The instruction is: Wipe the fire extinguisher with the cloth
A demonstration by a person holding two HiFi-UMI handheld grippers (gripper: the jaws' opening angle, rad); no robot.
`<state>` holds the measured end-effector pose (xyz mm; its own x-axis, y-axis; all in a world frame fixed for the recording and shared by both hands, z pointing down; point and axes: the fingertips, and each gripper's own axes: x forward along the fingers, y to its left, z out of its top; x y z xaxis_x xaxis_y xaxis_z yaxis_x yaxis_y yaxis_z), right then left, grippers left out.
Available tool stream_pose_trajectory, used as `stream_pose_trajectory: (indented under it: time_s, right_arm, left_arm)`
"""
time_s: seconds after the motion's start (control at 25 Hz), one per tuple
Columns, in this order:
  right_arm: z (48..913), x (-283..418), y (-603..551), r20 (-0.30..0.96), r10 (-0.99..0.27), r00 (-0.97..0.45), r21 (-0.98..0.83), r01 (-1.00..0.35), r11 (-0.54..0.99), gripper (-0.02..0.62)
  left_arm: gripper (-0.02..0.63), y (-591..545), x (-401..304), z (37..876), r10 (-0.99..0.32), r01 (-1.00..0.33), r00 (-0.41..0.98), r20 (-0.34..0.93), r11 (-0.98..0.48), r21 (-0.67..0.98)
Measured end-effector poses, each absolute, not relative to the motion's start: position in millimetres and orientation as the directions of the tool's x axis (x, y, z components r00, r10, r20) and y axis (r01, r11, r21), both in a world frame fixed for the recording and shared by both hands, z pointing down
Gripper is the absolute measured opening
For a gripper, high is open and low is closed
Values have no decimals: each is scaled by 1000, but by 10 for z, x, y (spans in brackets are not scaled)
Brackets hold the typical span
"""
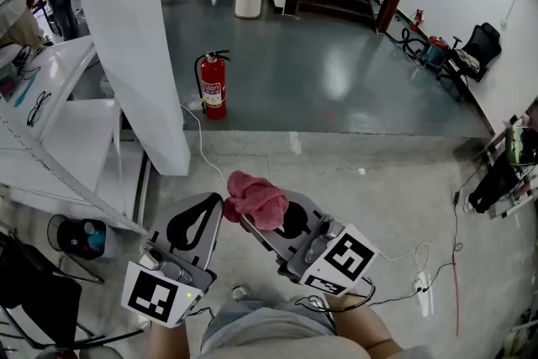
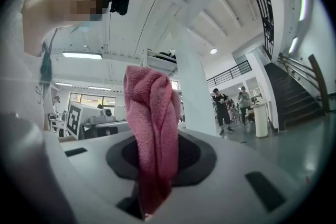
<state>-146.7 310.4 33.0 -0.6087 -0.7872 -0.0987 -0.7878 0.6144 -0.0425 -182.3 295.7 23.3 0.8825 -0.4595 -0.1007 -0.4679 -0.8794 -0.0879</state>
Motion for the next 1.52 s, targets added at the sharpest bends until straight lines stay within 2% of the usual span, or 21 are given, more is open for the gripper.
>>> stream_pose_trajectory:
  time_s: [0.48, 0.8, 1.12, 1.52]
  right_arm:
    - [322, -1673, 3001, -95, -780, -618, -36, -781, 623, 95]
    - [434, -1603, 2873, -51, -805, -591, -73, -802, 593, 95]
    - [389, -1102, 2494, -61, -837, -543, -40, -837, 546, 94]
    - [287, -298, 1152, -91, -762, -641, -51, -762, 646, 94]
  left_arm:
    - [11, 2863, -2014, 245, -474, -482, 875, -100, -873, -80]
    - [11, 2674, -1973, 247, -455, -465, 881, -130, -883, -65]
    - [11, 2336, -1589, 272, -433, -442, 894, -114, -894, -72]
    - [11, 1150, -836, 249, -536, -543, 839, -93, -837, -75]
